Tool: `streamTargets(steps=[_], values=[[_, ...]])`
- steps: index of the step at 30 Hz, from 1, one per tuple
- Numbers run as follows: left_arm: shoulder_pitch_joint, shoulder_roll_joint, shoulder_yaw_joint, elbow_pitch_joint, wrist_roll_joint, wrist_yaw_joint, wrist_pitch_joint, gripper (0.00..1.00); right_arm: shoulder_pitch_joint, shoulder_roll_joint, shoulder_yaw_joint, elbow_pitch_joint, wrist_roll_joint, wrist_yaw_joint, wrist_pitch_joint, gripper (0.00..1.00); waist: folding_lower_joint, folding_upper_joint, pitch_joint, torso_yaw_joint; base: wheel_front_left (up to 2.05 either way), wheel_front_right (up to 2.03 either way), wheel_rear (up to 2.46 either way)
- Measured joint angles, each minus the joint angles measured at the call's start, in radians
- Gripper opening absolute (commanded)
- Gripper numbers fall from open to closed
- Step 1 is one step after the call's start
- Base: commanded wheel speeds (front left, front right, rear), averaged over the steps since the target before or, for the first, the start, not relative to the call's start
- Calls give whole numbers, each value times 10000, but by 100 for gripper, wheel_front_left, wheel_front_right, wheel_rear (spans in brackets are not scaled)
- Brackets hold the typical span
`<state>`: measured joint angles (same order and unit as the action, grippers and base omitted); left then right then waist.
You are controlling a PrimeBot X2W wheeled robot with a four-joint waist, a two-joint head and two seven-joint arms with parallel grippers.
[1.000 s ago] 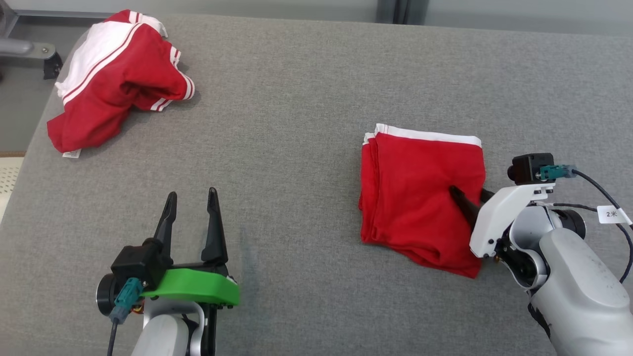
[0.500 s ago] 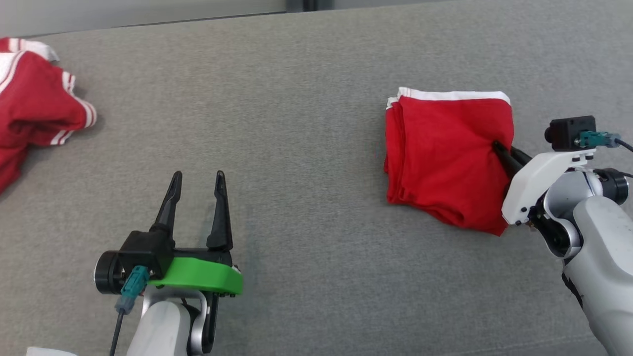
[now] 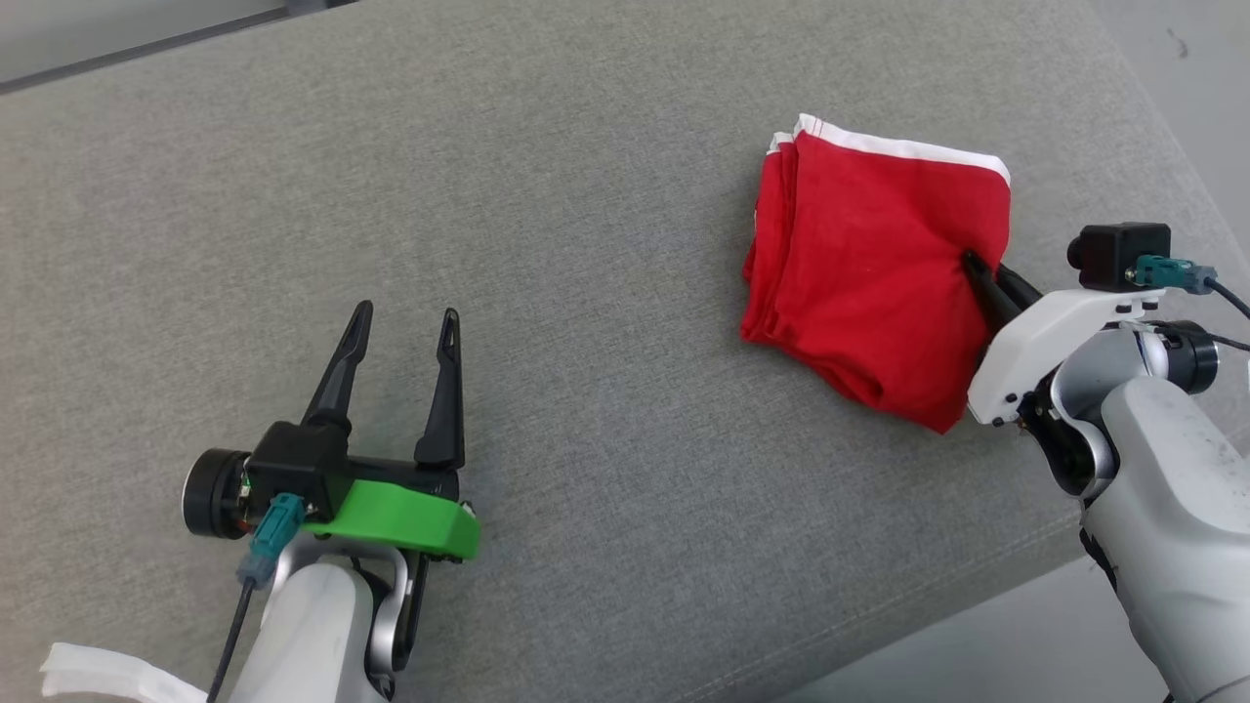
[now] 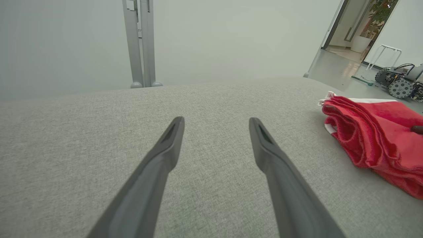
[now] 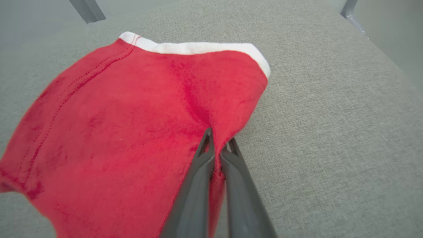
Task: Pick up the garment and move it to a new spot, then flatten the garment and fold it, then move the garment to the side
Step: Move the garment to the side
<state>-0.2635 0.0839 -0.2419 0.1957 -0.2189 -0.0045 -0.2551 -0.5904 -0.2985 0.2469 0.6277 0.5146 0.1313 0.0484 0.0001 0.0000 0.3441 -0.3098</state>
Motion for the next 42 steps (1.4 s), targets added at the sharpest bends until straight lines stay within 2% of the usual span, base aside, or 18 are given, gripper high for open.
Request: streamTargets(steps=[4, 7, 11, 22, 29, 30, 31, 32, 36, 42], values=[[2, 19, -19, -67, -46, 12, 77, 100, -327, -23, 98, 466, -424, 0, -151, 0, 0, 0, 269, -205, 0, 0, 0], [2, 36, -44, -178, -63, 38, 90, 100, -752, -132, 128, 803, -648, 0, -169, 0, 0, 0, 385, -93, 0, 0, 0], [13, 84, -8, -405, -107, 92, 113, 100, -1406, -518, 75, 1337, -978, 2, -140, 0, 0, 0, 449, 263, 0, 0, 0], [156, 236, 75, -999, -253, 272, 224, 100, -3114, -2144, -761, 3237, -2197, 2, -121, 0, 0, 0, 646, 1480, 0, 0, 0], [216, 268, 19, -1221, -255, 326, 267, 100, -3865, -2637, -1463, 4295, -3156, 2, -165, 0, 0, 0, 934, 1997, 0, 0, 0], [221, 274, 15, -1237, -255, 330, 267, 100, -3979, -2662, -1732, 4454, -3241, 4, -290, 29, 0, 0, 977, 2052, 0, 0, 0], [223, 282, 15, -1248, -255, 357, 265, 100, -4062, -2685, -1942, 4550, -3317, 4, -502, 94, 0, 0, 1014, 2090, 0, 0, 0], [223, 284, 4, -1254, -257, 372, 267, 100, -4149, -2731, -2109, 4656, -3505, 2, -694, 100, 0, 0, 1050, 2136, 0, 0, 0], [224, 284, -23, -1256, -268, 401, 263, 100, -4218, -2675, -2569, 4838, -4278, 2, -1553, 100, 0, 0, 1152, 2252, 0, 0, 0], [223, 267, -33, -1141, -347, 445, 203, 100, -4326, -2040, -2968, 4911, -4903, 2, -2313, 100, -1, 0, 1034, 2193, 0, 0, 0]])
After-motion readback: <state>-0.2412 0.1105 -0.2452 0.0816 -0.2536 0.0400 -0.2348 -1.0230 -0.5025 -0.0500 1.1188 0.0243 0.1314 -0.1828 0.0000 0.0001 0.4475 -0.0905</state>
